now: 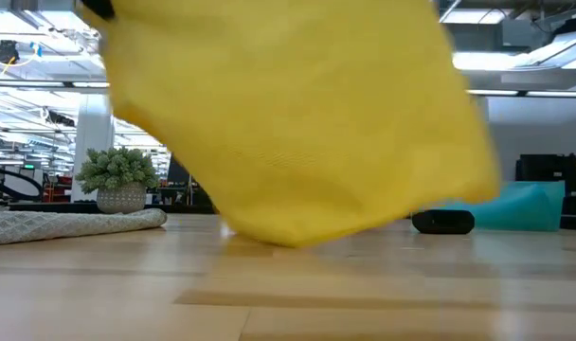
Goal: Fold microfiber towels
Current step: Fold the yellow microfiber cloth
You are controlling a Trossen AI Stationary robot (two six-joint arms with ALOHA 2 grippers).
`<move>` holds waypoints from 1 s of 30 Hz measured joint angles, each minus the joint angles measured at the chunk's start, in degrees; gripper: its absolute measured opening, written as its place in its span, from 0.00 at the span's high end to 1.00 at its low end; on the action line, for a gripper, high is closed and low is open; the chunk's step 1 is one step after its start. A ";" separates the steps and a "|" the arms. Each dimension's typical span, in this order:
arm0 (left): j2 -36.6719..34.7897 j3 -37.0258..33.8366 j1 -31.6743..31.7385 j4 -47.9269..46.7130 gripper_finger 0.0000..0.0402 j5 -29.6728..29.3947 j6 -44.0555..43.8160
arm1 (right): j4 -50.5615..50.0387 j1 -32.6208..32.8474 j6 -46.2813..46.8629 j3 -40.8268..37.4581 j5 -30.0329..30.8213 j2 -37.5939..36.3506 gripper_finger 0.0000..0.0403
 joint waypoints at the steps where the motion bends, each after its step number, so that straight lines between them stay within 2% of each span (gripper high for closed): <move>1: -2.06 -2.27 1.21 -0.13 1.00 -0.65 0.15 | -1.01 -1.81 -0.01 -0.01 -0.01 0.06 1.00; 5: -11.39 -10.82 6.75 0.31 1.00 -3.87 1.23 | 0.02 -9.52 -4.88 -0.01 -0.10 0.38 1.00; 9: -21.54 -16.11 12.16 0.50 1.00 -8.49 2.16 | 6.83 -17.44 -17.04 -0.01 -0.72 0.91 1.00; 13: -29.64 -17.92 18.40 0.46 1.00 -13.36 7.01 | 16.93 -26.02 -31.57 -0.06 -1.82 2.07 1.00; 18: -34.94 -18.20 27.81 2.89 1.00 -19.89 15.19 | 31.32 -37.35 -46.73 -0.14 -9.14 4.05 1.00; 20: -35.92 -18.25 30.92 4.28 1.00 -19.22 19.35 | 36.39 -40.43 -49.11 0.18 -11.13 5.20 1.00; 23: -36.02 -19.29 33.65 5.02 1.00 -18.08 24.12 | 36.52 -43.26 -49.72 -0.02 -13.15 6.35 1.00; 27: -36.04 -24.33 34.38 5.65 1.00 -18.23 22.88 | 33.63 -44.29 -48.48 -0.11 -13.63 8.93 1.00; 30: -35.98 -30.47 34.06 8.85 1.00 -16.38 21.26 | 30.33 -42.60 -45.91 -0.24 -13.05 11.06 1.00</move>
